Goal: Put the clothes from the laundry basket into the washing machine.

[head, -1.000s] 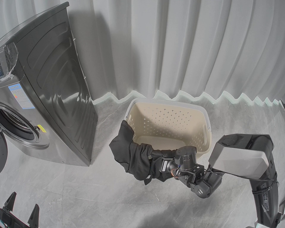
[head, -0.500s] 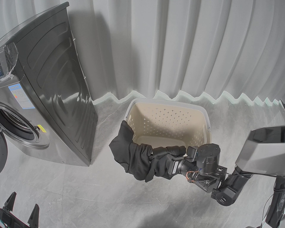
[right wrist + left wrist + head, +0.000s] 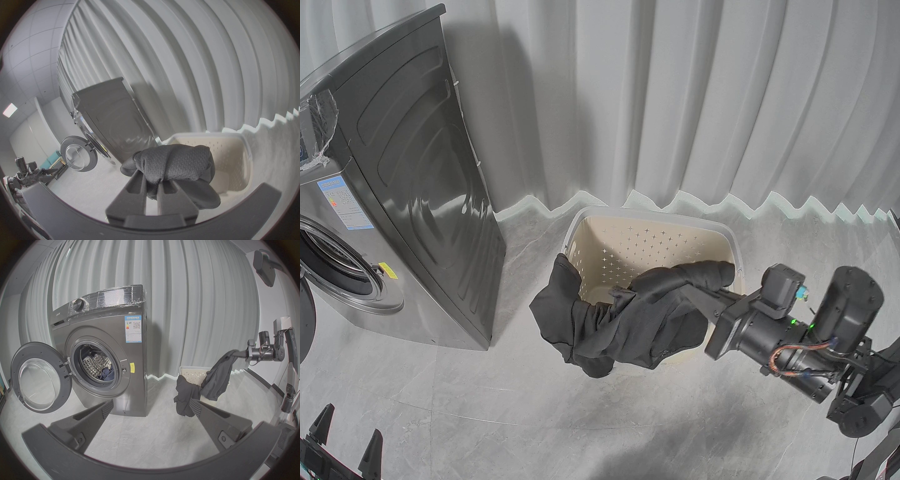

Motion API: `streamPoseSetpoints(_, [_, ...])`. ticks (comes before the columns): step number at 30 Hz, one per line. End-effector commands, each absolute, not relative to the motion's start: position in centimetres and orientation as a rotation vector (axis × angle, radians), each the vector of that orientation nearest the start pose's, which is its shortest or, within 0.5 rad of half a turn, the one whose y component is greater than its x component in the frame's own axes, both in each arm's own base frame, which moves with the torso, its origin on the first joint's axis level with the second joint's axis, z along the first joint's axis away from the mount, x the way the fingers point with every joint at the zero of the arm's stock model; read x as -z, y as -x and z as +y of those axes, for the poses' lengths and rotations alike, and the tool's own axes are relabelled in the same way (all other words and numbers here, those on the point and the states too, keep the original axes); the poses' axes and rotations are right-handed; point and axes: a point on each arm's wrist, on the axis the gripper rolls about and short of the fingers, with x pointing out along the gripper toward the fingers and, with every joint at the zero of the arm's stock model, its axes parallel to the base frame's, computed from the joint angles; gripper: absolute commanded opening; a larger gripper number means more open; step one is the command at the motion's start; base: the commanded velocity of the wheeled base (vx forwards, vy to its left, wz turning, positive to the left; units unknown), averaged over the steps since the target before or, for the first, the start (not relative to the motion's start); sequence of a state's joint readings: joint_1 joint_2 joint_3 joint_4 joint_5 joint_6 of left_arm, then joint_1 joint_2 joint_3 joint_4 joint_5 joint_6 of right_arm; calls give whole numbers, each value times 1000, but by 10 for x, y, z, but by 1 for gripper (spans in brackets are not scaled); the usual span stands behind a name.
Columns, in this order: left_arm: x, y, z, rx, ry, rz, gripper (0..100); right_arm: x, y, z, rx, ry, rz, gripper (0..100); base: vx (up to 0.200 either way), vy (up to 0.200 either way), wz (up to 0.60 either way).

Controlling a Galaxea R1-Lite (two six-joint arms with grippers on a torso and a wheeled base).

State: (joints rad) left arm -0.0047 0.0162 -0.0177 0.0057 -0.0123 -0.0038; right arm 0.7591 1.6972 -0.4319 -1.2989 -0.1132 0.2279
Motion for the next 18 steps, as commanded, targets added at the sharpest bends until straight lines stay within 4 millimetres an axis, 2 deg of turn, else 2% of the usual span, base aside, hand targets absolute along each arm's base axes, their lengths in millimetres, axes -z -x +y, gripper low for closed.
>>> streamPoseSetpoints(1, [-76, 23, 0, 17, 5, 6, 100, -197, -172, 160, -646, -262, -100, 0, 0, 0, 0])
streamPoseSetpoints(7, [-76, 23, 0, 14, 11, 6, 100, -191, -172, 156, -552, -214, -65, 0, 0, 0, 0])
streamPoseSetpoints(13, [-76, 23, 0, 11, 9, 6, 100, -186, -171, 151, -504, -202, -51, 0, -200, 0, 0])
streamPoseSetpoints(18, [-76, 23, 0, 9, 14, 6, 100, -188, -174, 152, -503, -211, -66, 0, 0, 0, 0])
